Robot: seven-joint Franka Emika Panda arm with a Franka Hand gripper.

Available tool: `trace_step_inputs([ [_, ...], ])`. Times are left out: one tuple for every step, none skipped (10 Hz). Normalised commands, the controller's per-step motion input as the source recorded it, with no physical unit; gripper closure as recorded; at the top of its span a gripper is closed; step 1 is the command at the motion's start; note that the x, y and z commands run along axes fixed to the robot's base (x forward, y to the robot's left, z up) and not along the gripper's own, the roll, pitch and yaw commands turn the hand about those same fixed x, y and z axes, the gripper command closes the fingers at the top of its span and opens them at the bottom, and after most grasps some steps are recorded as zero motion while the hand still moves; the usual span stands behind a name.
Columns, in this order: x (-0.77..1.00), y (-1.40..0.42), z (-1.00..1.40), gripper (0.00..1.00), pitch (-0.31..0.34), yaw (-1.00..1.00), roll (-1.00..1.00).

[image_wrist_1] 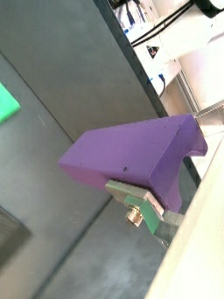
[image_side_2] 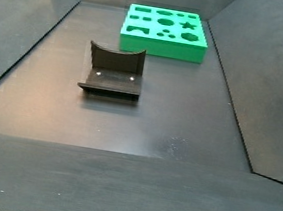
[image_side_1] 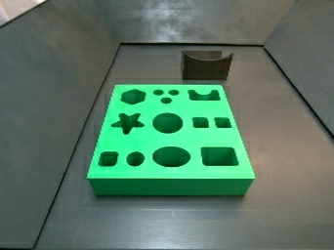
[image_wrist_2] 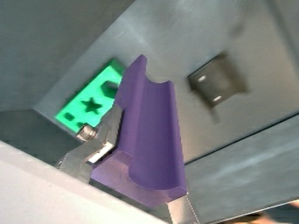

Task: Pick up the arch object. Move up. Rotate the arch object. Move to above the board. Insert the arch object.
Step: Move to above the board, then insert the arch object.

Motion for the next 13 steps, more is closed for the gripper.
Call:
trace_step_inputs([
  [0.32,-1.0,-0.09,1.0,0.183,-0.36,0.21],
  [0.34,-1.0,-0.09,1.0,0.151,-0.17,0.1],
  [0.34,-1.0,-0.09,1.0,0.132,-0.07,0.06],
  [0.35,-1.0,-0.09,1.0,0.115,-0.04,0.04],
  [0.36,-1.0,-0.08,1.0,0.101,-0.02,0.02],
  [0.38,-1.0,-0.08,1.0,0.088,0.0,0.02],
  [0.41,-1.0,-0.08,1.0,0.078,0.01,0.02],
  [0.45,-1.0,-0.08,1.0,0.066,0.01,0.05],
  [0.39,-0.77,-0.07,1.0,0.062,0.01,0.07],
  [0.32,-0.58,-0.05,1.0,0.063,0.01,0.08],
  [0.2,-0.29,-0.02,1.0,0.06,0.01,0.07],
  [0.0,0.0,0.0,1.0,0.004,0.0,0.0],
  [0.0,0.0,0.0,1.0,-0.009,0.0,0.0],
])
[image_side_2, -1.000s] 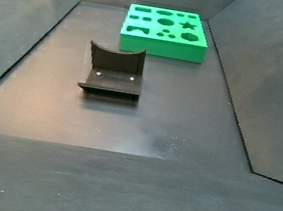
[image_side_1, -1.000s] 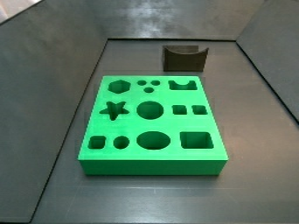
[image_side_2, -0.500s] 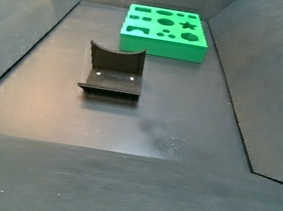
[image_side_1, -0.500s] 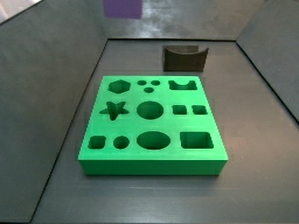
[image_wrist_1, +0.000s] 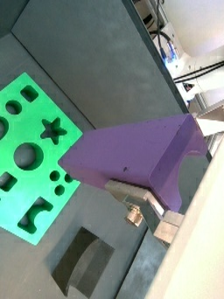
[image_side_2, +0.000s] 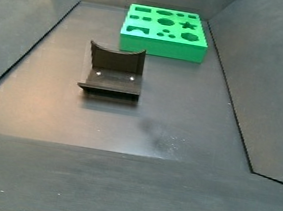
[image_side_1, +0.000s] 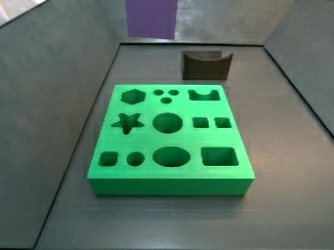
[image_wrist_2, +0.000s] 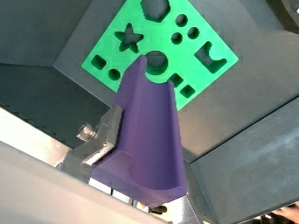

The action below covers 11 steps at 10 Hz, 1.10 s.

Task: Pick up the arch object. Move up. Rotate the arch object. Move to above the board. Insert the arch object.
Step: Insert the arch object.

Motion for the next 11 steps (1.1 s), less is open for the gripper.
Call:
trace_step_inputs([
  [0.0,0.0,-0.04,1.0,-0.027,0.0,0.0],
  [0.0,0.0,0.0,1.0,0.0,0.0,-0.03],
  [0.0,-0.02,0.0,1.0,0.0,0.0,0.03],
  [0.0,-0.04,-0.08,1.0,0.0,0.0,0.0],
  [0.0,-0.03,0.0,1.0,0.0,0.0,0.02],
  [0.0,-0.01,0.0,1.0,-0.007,0.0,0.0],
  [0.04,-0.13,-0.71,1.0,-0.226,-0.01,0.0],
  [0.52,-0.11,-0.82,1.0,-0.196,0.04,0.02],
  [0.59,0.11,-0.82,1.0,-0.157,0.19,0.0],
  [0.73,0.41,-0.75,1.0,-0.091,0.25,-0.13],
  [0.77,0.46,-0.69,1.0,-0.09,0.25,-0.15],
])
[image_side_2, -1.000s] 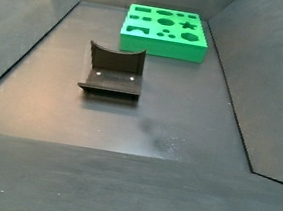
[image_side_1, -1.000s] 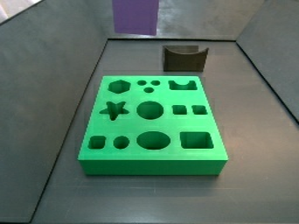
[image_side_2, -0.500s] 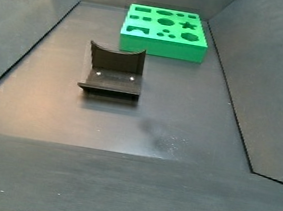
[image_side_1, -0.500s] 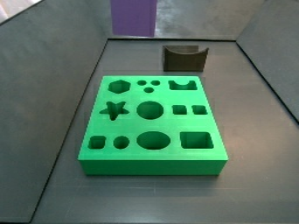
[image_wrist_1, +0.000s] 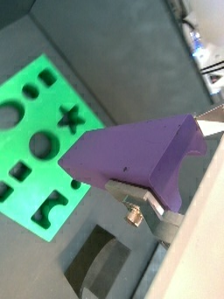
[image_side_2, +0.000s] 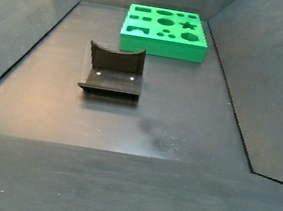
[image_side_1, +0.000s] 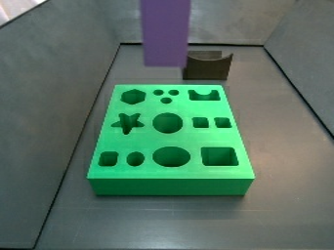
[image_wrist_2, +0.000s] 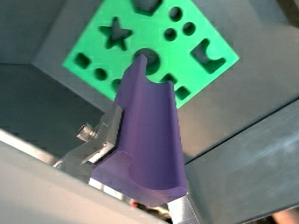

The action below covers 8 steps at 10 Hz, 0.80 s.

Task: Pick up the arch object. Move up. Rotate the arch object. Move to above the board. Insert the arch object.
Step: Insert the arch object.

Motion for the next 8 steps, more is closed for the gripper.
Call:
trace_step_inputs([
  [0.79,0.46,-0.64,1.0,-0.054,0.25,-0.11],
  [0.81,0.43,-0.63,1.0,-0.033,0.23,-0.06],
  [0.91,0.33,-0.46,1.0,0.009,0.24,0.0],
  [0.96,0.27,-0.33,1.0,0.1,0.25,0.09],
  [0.89,0.12,-0.16,1.0,0.14,0.21,0.39],
  [0.74,0.0,0.0,1.0,0.211,0.0,0.5],
  [0.2,-0.11,-0.11,1.0,0.177,-0.09,0.27],
  [0.0,0.0,-0.01,1.0,0.0,0.0,0.01],
])
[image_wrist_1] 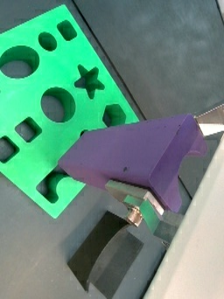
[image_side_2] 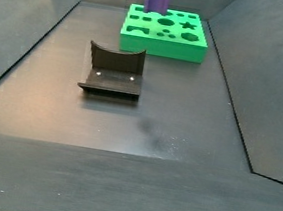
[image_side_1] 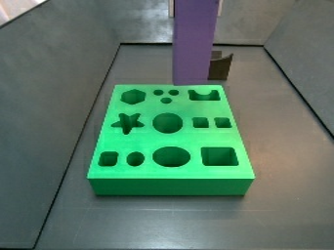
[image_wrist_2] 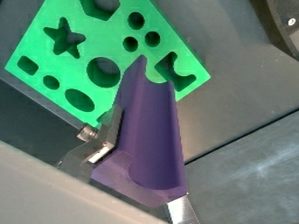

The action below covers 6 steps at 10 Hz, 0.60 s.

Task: Pick up the arch object. Move up. Rotate the arch object. Move to above the board. Insert the arch object.
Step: Insert the arch object.

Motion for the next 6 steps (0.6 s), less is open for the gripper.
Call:
trace_step_inputs([
  [0.42,0.17,-0.29,1.0,0.12,0.0,0.22],
  [0.17,0.11,-0.23,1.0,0.14,0.05,0.2],
  [0.01,0.08,-0.16,1.0,0.039,0.07,0.1],
  [0.44,0.0,-0.13,1.0,0.061,0.0,0.05],
  [0.69,-0.01,-0.11,1.0,0.106,-0.01,0.0],
  [0.66,0.0,-0.15,1.0,0.096,0.0,0.02],
])
